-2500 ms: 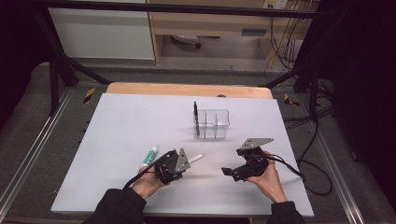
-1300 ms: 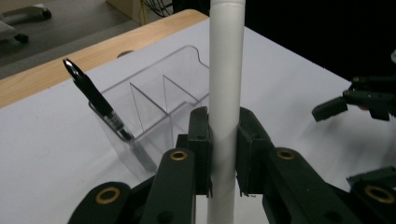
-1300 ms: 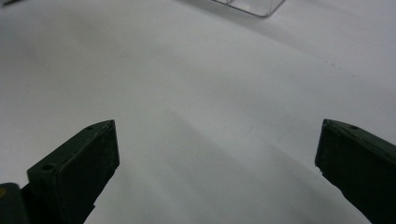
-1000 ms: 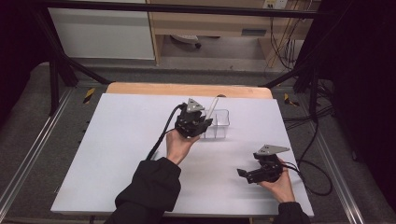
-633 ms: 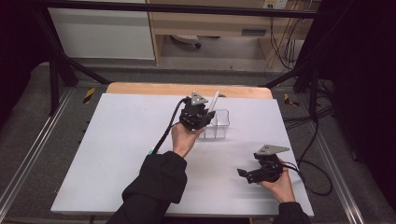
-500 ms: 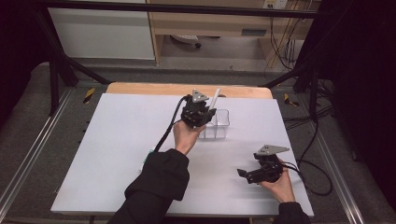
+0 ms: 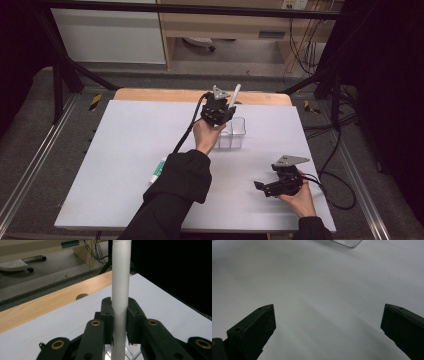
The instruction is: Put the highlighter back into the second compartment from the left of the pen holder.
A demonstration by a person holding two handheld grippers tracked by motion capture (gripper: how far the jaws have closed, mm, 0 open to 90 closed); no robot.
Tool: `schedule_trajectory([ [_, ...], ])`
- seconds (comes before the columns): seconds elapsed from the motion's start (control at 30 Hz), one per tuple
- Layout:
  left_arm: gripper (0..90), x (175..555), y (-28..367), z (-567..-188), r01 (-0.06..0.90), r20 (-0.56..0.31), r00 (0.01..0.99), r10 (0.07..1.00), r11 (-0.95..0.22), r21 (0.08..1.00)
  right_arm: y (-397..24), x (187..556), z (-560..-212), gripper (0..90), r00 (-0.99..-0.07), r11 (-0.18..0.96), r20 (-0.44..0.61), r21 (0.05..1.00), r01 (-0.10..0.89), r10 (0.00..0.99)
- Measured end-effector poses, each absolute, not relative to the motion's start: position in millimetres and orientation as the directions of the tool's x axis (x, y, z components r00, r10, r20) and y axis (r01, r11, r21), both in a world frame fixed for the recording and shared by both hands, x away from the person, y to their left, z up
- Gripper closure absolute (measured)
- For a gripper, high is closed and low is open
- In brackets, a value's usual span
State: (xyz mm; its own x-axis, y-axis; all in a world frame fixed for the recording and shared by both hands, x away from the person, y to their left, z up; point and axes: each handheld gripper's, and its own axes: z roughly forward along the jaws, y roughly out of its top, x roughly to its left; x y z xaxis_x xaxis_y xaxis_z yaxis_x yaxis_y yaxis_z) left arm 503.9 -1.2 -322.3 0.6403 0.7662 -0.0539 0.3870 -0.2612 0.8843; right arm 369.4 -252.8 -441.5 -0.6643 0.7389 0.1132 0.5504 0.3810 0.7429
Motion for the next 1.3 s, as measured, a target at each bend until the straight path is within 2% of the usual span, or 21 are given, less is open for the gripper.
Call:
schedule_trajectory([
  [0.4, 77.7, 520.6, -8.4, -344.7, 0.407, -0.033, 0.629, 0.777, -0.293, 0.865, -252.9, 369.3, -441.8, 0.5, -0.668, 0.383, 0.108, 0.748, 0.543, 0.736],
  [1.3, 77.4, 514.4, -9.7, -372.6, 0.476, -0.042, 0.639, 0.768, -0.351, 0.806, -251.8, 368.9, -442.7, 0.6, -0.67, 0.392, 0.106, 0.74, 0.547, 0.735],
])
